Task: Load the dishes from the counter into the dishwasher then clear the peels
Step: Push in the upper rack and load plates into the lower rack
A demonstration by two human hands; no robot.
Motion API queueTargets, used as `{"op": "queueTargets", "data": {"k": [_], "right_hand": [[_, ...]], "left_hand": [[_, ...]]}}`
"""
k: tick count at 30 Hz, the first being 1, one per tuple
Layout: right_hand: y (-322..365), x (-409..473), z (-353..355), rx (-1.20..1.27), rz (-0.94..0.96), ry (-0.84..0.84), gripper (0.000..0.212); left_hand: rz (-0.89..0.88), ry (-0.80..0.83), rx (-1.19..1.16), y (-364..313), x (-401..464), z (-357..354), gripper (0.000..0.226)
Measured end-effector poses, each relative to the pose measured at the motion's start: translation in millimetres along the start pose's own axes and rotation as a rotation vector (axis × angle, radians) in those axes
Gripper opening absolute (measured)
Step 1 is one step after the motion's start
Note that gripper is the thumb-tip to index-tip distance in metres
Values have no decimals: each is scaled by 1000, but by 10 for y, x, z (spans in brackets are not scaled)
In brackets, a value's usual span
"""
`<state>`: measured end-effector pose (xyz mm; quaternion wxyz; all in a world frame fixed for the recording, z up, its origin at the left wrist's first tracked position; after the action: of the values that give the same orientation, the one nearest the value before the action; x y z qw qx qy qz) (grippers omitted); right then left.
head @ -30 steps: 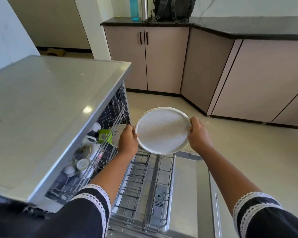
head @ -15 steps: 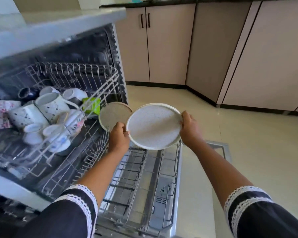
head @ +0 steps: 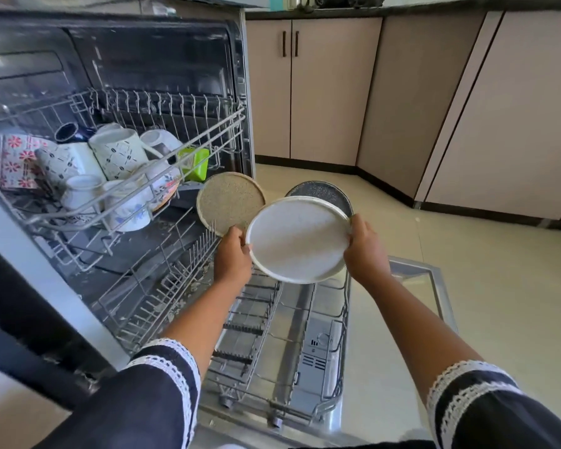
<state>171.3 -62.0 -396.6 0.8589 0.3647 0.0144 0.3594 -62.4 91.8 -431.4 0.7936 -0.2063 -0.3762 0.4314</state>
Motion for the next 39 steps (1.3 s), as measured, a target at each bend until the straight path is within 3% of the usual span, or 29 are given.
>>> {"op": "queueTargets", "data": {"k": [10,17,32,39], "right_hand": [[-81,-213,-60,95,17,-176,21],[-148,-182,-140,104,17,-190,18],[-285,-6,-350,164,-80,-220,25],[-188,36,-354,233,9,-298,33]], "left_hand": [[-34,3,24,-17,144,-5,9],[-65,15,21,82,161,-160,13],[12,-46,21,162,308,-356,3],[-40,-89,59,262,273,-323,5]]}}
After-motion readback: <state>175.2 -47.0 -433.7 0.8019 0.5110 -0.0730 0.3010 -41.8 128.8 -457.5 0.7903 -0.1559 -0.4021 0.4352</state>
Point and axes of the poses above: each hand's wrist, its own x-axis towards the middle knuckle, its own z-axis out of the back of the hand, y = z × x, the point moved 9 cm from there along x, towards the middle knuckle, and after that the axes turned 12 degrees about -z, right-handed, at the moved point
